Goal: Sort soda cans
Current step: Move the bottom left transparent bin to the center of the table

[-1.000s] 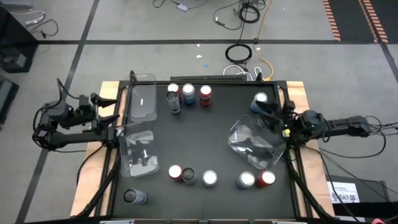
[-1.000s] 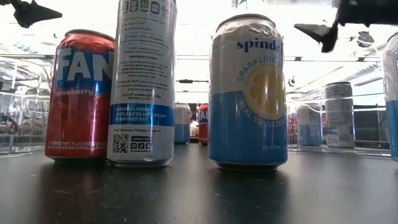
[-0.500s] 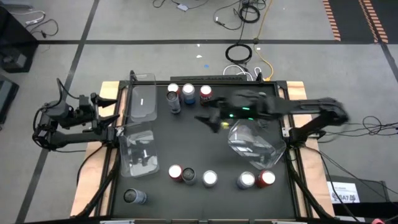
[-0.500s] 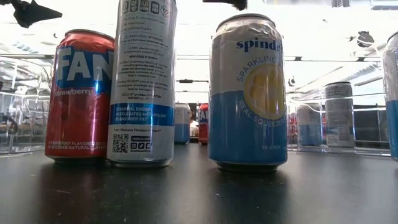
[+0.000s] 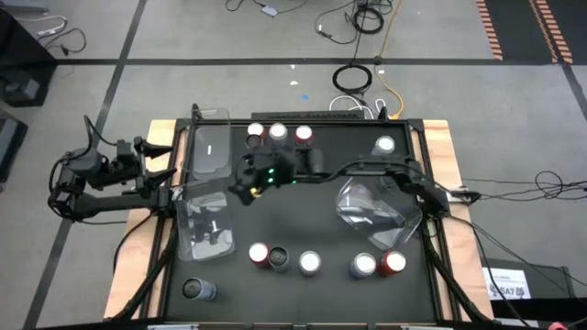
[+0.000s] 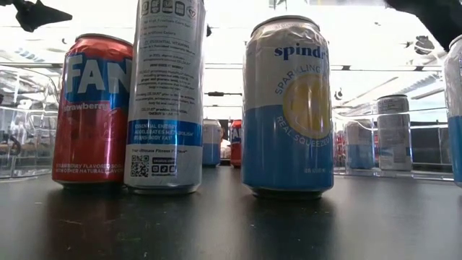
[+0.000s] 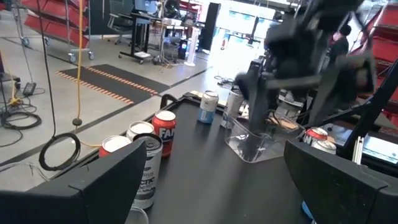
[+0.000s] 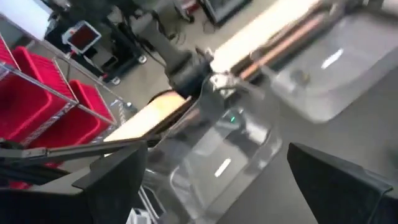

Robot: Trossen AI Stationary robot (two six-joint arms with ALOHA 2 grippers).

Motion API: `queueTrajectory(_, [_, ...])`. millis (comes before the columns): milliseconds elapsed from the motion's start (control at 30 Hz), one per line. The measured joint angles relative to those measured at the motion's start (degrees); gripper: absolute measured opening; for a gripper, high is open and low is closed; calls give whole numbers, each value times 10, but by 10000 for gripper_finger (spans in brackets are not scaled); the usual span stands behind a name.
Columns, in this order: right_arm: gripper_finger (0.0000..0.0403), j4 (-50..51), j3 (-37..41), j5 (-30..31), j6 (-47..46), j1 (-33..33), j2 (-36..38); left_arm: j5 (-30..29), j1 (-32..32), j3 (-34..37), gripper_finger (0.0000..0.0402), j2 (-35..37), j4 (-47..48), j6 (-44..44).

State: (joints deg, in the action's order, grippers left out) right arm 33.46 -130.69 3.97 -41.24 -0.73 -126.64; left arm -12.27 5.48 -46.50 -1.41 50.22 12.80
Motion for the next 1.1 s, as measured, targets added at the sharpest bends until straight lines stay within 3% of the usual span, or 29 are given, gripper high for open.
queueTrajectory(433, [379,-99,0,-58,-130,-3,-144,-2,0,0,389,0,0,-1])
queueTrajectory(1100, [379,-56,1,-25,-135,-3,-178,-2,0,0,389,0,0,0])
